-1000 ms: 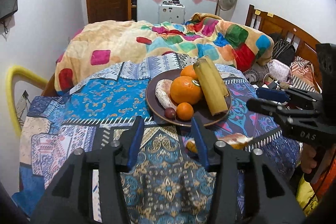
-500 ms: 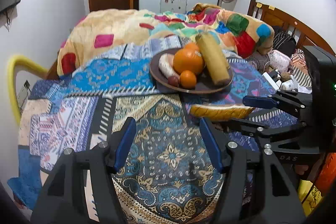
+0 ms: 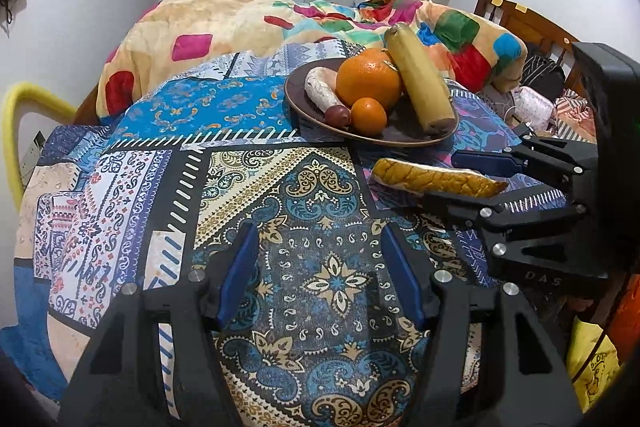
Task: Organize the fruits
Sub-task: 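Move right tool to the pink pomelo segment on the bed and grasp it, then lift the pomelo segment with right tool while left tool grasps another plum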
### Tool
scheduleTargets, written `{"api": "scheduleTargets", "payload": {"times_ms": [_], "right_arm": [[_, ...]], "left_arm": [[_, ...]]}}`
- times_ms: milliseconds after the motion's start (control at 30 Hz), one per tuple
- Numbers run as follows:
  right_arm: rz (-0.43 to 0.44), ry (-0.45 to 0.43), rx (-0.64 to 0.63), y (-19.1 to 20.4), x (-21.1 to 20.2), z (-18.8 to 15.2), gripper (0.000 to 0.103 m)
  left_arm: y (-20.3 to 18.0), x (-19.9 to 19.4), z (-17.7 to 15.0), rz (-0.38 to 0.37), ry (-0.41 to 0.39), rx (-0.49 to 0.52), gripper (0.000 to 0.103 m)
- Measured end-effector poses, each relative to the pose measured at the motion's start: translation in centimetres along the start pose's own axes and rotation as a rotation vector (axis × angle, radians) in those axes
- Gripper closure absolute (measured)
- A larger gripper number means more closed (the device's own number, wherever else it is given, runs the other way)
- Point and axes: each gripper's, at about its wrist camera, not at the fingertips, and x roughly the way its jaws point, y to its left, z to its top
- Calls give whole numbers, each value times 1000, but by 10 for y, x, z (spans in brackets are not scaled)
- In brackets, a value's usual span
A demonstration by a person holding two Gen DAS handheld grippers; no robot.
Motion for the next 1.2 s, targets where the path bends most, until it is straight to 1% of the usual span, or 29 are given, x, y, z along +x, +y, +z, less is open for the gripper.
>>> {"api": "scheduleTargets", "payload": {"times_ms": [67,133,200,233,267,367,700,933,1000,1033,1200], "right_arm": [[3,-4,8,-2,-2,1,62],[27,-6,36,-6,-4,0,63],[45,-20,71,-14,-11,-1,67],[46,-27,79,-16,-14,-2,72],[41,-34,89,-18,-18,-3,75],[32,-50,110,-27,-30,-8,79],[-18,-100,194,-63,-63,-31,82],[-33,-128,195,-70,-73,-37,83],[-30,-135,199,-71,-74,-38,83],[-27,-139,201,-72,-74,-38,83],[-18,-143,208,-76,-73,-42,83]], "left_arm": [[0,1,1,-4,-1,-2,40],[-1,1,1,-6,-2,1,40],[-3,1,2,-6,-3,6,40],[-5,2,3,-8,-3,6,40],[-6,2,4,-12,-2,6,40],[-13,5,6,-29,2,6,40],[-53,21,14,-88,28,56,40],[-76,37,15,-124,71,91,40],[-82,43,16,-121,86,95,40],[-84,46,16,-117,90,101,42],[-94,54,20,-110,97,117,56]]}}
